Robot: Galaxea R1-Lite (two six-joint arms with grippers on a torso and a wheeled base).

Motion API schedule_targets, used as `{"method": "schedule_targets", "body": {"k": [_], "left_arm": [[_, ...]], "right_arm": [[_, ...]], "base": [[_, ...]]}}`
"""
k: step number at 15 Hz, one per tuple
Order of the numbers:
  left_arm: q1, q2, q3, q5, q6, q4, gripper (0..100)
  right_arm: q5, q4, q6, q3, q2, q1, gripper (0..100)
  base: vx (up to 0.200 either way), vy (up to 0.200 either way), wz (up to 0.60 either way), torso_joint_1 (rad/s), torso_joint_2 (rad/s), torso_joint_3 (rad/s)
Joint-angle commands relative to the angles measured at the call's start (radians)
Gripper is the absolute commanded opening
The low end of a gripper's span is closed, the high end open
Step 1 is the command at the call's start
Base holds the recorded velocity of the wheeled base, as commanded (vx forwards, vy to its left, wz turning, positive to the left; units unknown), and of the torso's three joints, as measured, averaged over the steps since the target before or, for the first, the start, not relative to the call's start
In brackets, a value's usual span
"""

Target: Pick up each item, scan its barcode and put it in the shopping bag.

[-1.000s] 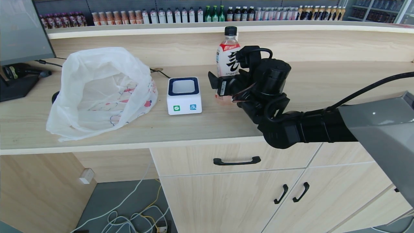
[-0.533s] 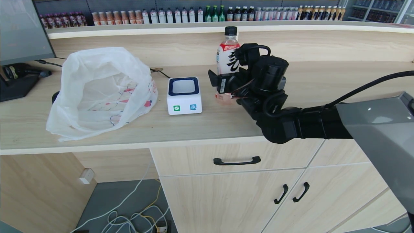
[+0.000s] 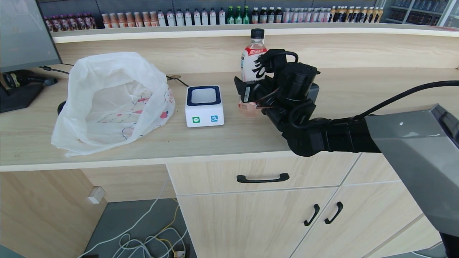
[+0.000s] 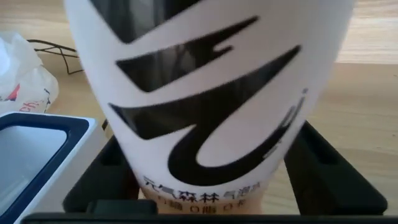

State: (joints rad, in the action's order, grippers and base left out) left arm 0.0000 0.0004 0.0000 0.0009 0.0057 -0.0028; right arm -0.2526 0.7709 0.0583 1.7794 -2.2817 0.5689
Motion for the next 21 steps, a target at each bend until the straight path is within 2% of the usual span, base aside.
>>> {"method": "schedule_targets", "body": {"k": [1, 9, 14, 18, 21], "left_arm": [[0.0, 0.0, 0.0, 0.001, 0.0, 0.0, 100], [0.0, 0.0, 0.0, 0.001, 0.0, 0.0, 100], [0.0, 0.0, 0.0, 0.001, 0.0, 0.0, 100], [0.0, 0.0, 0.0, 0.001, 0.0, 0.0, 100], [0.0, 0.0, 0.0, 0.001, 0.0, 0.0, 100]], "right_arm": [[0.003, 0.001, -0.002, 0.003, 0.001, 0.0, 0], [0.062, 0.002, -0.003, 0.0, 0.03, -0.001, 0], [0.064, 0.002, -0.002, -0.023, 0.057, 0.002, 0], [0.064, 0.004, -0.002, -0.133, 0.148, 0.039, 0], [0.064, 0.018, 0.002, -0.275, 0.263, 0.055, 0]], "base": [[0.0, 0.0, 0.0, 0.0, 0.0, 0.0], [0.0, 0.0, 0.0, 0.0, 0.0, 0.0], [0.0, 0.0, 0.0, 0.0, 0.0, 0.0], [0.0, 0.0, 0.0, 0.0, 0.0, 0.0], [0.0, 0.0, 0.0, 0.0, 0.0, 0.0]]}}
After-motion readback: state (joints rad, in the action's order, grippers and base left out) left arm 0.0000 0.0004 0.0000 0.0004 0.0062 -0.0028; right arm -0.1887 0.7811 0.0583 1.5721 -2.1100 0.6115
